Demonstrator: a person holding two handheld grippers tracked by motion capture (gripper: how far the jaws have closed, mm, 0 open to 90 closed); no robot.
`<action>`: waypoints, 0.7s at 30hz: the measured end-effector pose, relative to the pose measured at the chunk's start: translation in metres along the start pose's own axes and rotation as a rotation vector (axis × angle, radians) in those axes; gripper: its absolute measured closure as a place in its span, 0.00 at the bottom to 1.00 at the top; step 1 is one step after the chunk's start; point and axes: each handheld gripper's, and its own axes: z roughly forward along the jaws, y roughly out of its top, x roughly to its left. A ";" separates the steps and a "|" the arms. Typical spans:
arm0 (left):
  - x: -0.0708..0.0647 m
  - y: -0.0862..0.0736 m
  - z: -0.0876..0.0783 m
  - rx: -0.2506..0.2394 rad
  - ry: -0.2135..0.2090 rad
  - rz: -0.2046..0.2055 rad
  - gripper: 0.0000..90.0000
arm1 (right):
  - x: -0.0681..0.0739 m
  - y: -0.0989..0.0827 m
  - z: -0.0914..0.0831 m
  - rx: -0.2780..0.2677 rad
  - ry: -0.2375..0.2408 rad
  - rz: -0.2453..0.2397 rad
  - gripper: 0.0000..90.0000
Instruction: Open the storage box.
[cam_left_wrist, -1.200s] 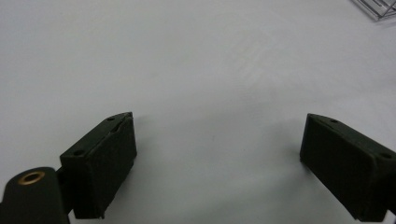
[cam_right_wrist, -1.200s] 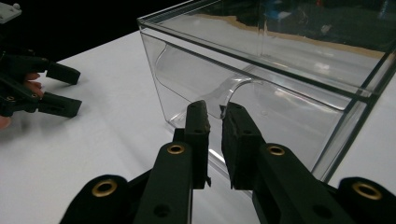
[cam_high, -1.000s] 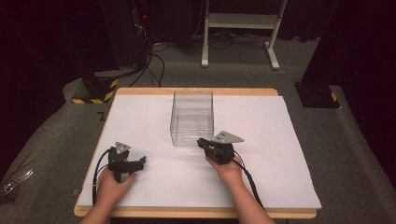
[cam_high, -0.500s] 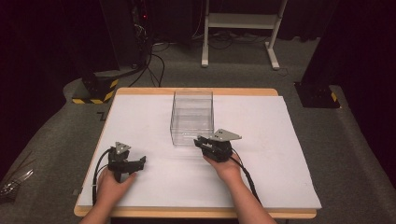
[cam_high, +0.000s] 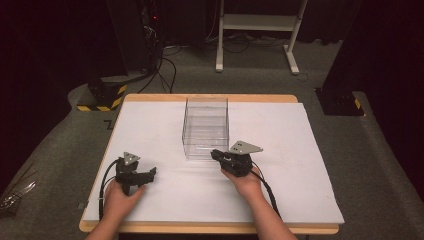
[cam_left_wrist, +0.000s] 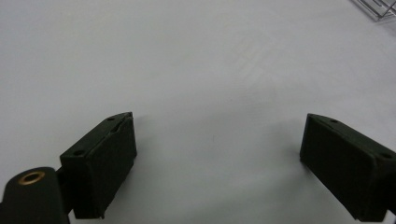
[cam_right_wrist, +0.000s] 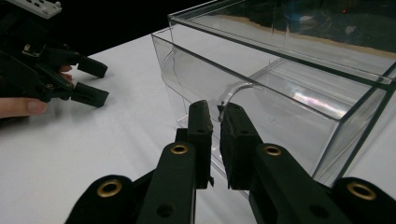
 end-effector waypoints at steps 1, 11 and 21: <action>0.000 0.000 0.000 0.000 0.000 0.000 0.12 | 0.000 0.000 -0.001 0.001 0.003 -0.002 0.92; 0.000 0.000 0.000 0.000 0.000 0.000 0.12 | 0.010 -0.007 -0.011 -0.005 0.031 -0.007 0.94; 0.000 0.000 0.000 0.000 0.000 0.000 0.12 | 0.023 -0.014 -0.024 0.002 0.061 -0.027 0.94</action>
